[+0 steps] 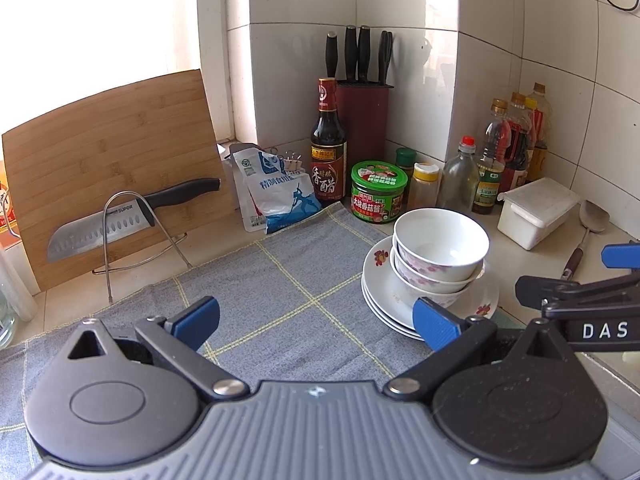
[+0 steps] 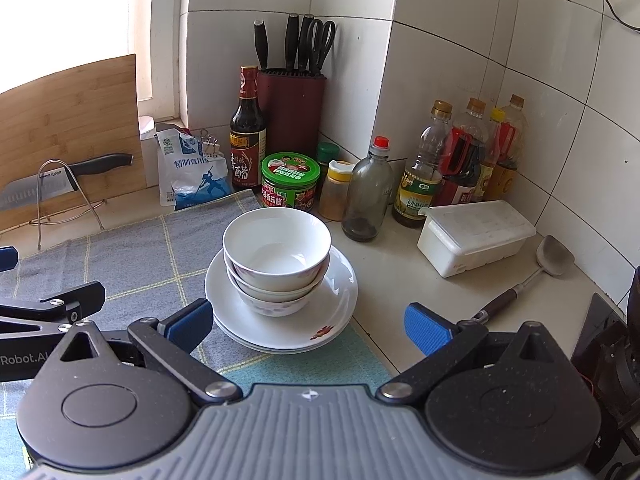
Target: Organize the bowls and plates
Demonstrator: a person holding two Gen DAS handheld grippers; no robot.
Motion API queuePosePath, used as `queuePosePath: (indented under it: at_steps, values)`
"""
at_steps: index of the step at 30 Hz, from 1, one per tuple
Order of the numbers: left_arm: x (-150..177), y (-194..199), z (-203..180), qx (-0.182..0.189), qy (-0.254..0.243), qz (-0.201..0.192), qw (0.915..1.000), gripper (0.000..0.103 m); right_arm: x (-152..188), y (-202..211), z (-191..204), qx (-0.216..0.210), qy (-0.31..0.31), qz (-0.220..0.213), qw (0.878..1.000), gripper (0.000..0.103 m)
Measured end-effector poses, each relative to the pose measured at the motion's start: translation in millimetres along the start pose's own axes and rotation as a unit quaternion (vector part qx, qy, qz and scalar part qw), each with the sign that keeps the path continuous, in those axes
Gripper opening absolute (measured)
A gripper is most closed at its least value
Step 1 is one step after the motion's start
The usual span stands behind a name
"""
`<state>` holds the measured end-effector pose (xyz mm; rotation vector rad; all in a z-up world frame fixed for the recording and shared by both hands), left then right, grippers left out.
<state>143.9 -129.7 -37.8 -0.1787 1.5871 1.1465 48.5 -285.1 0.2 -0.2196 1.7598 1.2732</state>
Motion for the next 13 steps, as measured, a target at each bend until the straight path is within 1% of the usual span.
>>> queuePosePath:
  at_steps: [13]
  values:
    - [0.3, -0.1, -0.4, 0.002, 0.000, 0.001, 1.0000, 0.102, -1.3, 1.5, -2.0, 0.002, 0.003, -0.002, 1.000, 0.103]
Point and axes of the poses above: each gripper's, at about its wrist camera, not at the fingertips, and y roughly against the way its jaws point, z to its left, x to its underside, the point moved 10 cm from there along -y, roughly the way its jaws point, and after that the axes turned 4 degrees about -y, right-handed, at the moved point
